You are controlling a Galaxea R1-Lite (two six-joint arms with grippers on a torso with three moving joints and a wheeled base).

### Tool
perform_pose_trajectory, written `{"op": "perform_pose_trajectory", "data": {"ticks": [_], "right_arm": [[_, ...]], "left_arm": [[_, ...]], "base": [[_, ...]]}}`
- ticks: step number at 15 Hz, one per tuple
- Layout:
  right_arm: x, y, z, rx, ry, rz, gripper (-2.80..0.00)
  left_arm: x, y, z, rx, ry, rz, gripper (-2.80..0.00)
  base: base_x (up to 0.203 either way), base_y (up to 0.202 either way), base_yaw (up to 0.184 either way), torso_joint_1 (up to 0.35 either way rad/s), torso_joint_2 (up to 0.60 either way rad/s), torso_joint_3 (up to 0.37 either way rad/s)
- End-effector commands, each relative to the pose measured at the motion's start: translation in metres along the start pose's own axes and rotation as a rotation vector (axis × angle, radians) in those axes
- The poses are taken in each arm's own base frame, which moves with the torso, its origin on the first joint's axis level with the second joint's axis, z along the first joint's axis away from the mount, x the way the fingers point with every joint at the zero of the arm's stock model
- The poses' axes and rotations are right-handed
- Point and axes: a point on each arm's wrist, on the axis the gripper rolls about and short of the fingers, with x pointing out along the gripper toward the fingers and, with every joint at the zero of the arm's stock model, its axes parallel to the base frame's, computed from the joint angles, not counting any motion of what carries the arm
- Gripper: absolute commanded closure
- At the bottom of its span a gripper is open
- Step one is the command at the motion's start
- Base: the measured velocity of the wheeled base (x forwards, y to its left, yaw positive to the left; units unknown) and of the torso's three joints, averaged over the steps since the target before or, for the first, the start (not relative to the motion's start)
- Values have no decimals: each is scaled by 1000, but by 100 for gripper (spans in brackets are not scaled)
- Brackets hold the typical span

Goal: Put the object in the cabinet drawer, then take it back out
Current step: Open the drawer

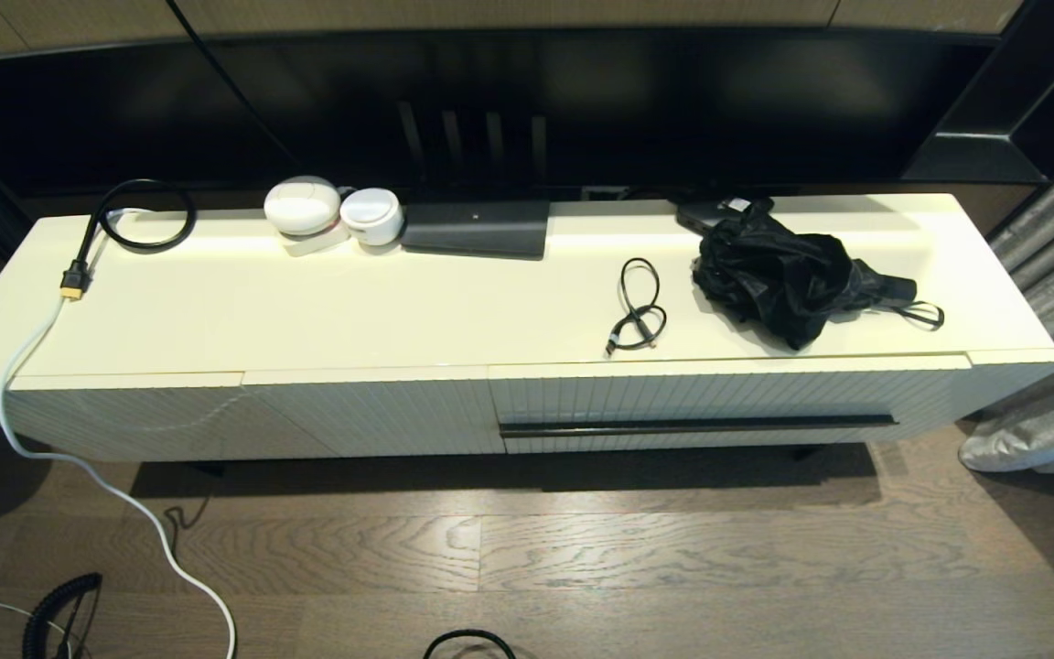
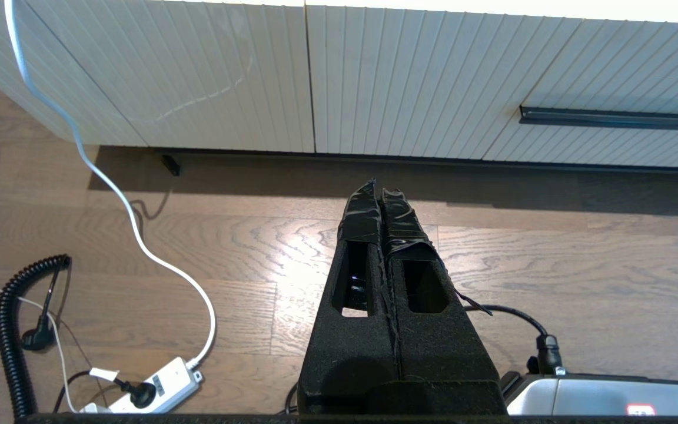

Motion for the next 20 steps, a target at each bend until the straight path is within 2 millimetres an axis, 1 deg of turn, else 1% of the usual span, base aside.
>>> {"op": "perform_pose_trajectory", "data": {"ticks": [1,7,9,12,13,14,15,16,17,18,20], "right_arm": [[0,0,0,6,2,0,0],[0,0,-1,-42,3,-5,0],[-2,0,6,-59,-21,-1,0],[-18,1,40,-124,-46,40,0],[-24,1,48,-165,-5,68,0],[-30,2,55,-246,18,110,0],[-29,2,62,-293,39,139,0],[-24,3,71,-307,71,152,0],[-15,3,87,-318,103,159,0],[-5,3,107,-325,130,162,0],[25,3,156,-355,166,178,0]], "left_arm": [[0,0,0,-1,-1,0,0],[0,0,0,-1,0,1,0],[0,0,0,-1,0,0,0],[0,0,0,-1,0,0,0],[0,0,0,-1,0,1,0],[0,0,0,-1,0,0,0],[0,0,0,-1,0,1,0],[0,0,0,-1,0,1,0],[0,0,0,-1,1,1,0],[0,0,0,-1,0,1,0],[0,0,0,-1,0,1,0]], "base": [[0,0,0,0,0,0],[0,0,0,0,0,0],[0,0,0,0,0,0],[0,0,0,0,0,0],[0,0,0,0,0,0],[0,0,0,0,0,0],[0,0,0,0,0,0],[0,0,0,0,0,0],[0,0,0,0,0,0],[0,0,0,0,0,0],[0,0,0,0,0,0]]}}
